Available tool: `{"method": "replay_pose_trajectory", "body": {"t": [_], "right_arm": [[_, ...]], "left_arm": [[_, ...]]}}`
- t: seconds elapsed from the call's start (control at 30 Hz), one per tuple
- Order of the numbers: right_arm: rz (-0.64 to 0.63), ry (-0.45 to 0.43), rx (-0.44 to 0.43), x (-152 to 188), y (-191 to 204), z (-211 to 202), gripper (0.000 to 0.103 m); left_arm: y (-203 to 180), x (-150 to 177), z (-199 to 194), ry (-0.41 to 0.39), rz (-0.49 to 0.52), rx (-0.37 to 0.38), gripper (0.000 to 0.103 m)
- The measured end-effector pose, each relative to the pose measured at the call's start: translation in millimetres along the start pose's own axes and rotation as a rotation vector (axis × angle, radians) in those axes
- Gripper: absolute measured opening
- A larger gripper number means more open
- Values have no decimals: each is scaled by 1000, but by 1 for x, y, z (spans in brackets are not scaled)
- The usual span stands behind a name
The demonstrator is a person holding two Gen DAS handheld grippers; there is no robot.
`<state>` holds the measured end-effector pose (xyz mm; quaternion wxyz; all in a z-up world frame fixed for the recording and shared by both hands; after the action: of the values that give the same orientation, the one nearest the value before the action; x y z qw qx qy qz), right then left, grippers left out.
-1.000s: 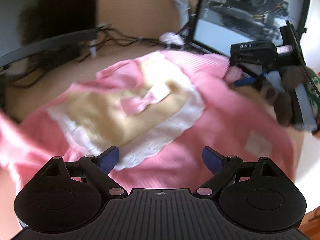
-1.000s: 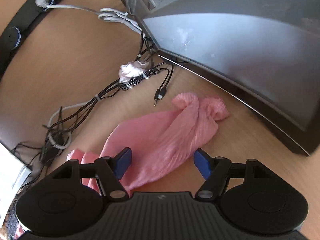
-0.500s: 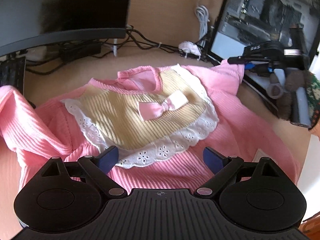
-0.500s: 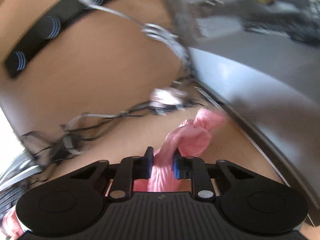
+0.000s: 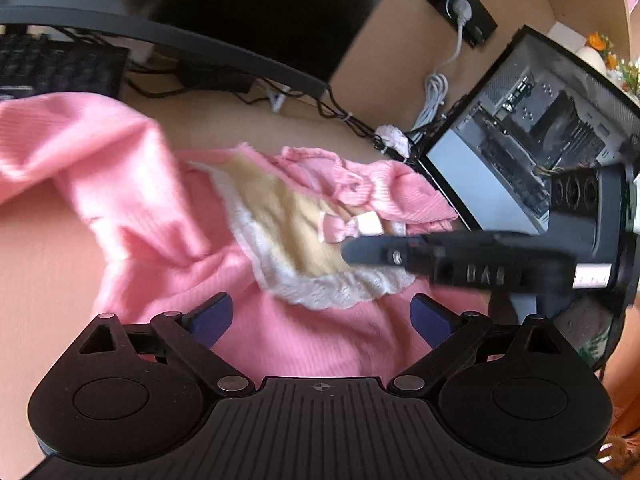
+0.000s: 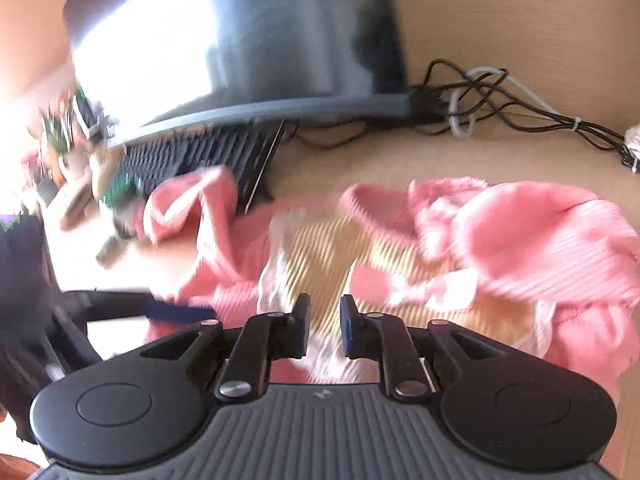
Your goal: Fold clothes
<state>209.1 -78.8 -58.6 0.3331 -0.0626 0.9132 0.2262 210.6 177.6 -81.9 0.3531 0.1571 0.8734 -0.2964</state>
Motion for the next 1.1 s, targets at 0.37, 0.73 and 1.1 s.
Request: {"method": "replay_pose_trajectory", "body": {"t": [0.37,0.73,1.1], "right_arm": [[-160,-382,467,80,-34,-59,72],[-53,-457,543,95,-93,-104,73],[-72,-477,411,67,-110,-148,96]], "left_arm": [[-46,-39,51,-21,-26,132,101],[-85,-92,201,126,-403,28,94],[-149,-129,152,-21,25,-134,18]]}}
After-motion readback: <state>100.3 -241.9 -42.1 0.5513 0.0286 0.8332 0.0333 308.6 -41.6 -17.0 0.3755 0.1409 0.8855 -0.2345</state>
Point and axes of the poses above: each gripper's, at about its wrist camera, not at the fingertips, and z roughly the way its jaws point, y to its left, x to its underside, the point moved 1 cm from there along z, roughly the way its jaws point, and after that the axes turned 8 degrees about z, right-handed, at the moved point
